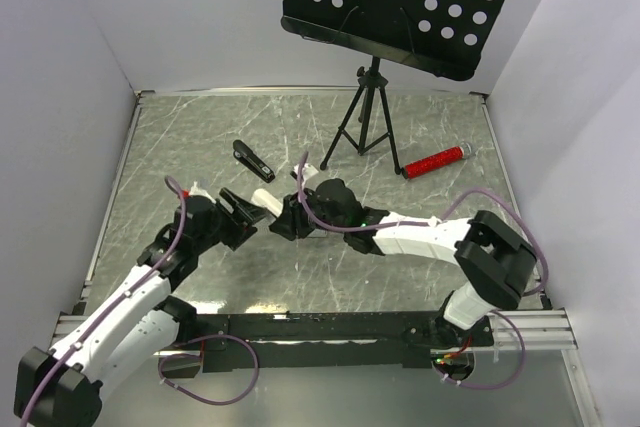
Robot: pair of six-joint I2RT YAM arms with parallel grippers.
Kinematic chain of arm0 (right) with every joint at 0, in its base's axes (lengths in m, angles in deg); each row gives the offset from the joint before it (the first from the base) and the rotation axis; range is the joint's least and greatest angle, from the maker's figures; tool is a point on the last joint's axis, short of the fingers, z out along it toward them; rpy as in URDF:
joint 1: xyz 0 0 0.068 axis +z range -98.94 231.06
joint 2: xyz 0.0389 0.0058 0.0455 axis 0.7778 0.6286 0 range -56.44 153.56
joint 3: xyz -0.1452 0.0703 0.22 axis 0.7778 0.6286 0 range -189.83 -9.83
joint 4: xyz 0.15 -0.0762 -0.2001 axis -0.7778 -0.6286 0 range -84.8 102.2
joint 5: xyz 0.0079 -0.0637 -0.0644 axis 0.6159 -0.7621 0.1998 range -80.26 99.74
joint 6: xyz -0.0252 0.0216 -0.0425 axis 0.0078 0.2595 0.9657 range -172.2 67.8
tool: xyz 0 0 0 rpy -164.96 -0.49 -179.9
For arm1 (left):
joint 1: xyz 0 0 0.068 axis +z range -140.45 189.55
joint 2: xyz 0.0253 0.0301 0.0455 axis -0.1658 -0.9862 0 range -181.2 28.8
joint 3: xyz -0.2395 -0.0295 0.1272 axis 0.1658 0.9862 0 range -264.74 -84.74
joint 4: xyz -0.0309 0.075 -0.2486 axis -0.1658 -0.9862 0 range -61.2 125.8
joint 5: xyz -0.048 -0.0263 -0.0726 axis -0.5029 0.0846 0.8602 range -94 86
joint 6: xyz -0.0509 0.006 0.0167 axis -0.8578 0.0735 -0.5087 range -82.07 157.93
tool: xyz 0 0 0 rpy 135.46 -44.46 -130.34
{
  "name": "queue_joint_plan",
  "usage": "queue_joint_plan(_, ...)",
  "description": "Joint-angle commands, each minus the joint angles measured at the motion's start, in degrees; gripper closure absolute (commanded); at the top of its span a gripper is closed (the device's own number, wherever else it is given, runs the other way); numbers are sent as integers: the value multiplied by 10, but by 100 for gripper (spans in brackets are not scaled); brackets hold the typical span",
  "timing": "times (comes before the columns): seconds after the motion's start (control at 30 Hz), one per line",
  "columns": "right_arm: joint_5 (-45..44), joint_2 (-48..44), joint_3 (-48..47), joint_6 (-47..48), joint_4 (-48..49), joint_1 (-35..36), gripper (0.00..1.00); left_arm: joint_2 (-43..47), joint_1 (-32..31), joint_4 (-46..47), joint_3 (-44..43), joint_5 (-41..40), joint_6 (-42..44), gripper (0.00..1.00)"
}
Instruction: Load the staples into the stapler
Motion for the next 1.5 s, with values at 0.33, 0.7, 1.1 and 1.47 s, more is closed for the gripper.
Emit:
queue_joint_plan(0.33, 64, -214, 31, 166, -216, -4, 100, -30, 6, -45, -262, 212, 585, 1)
queue_joint_plan(0.7, 110, -282, -13, 247, -357, -7, 100, -113, -9, -92, -337, 492, 862, 1)
queue_joint_plan(1.1, 133, -275, -55, 254, -380, -7, 100, -225, -92, -132, -386, 514, 935, 18)
queue_joint_plan(1.47, 138, -269, -62, 254, -383, -8, 100, -284, -102, -232, -430, 536, 994, 45)
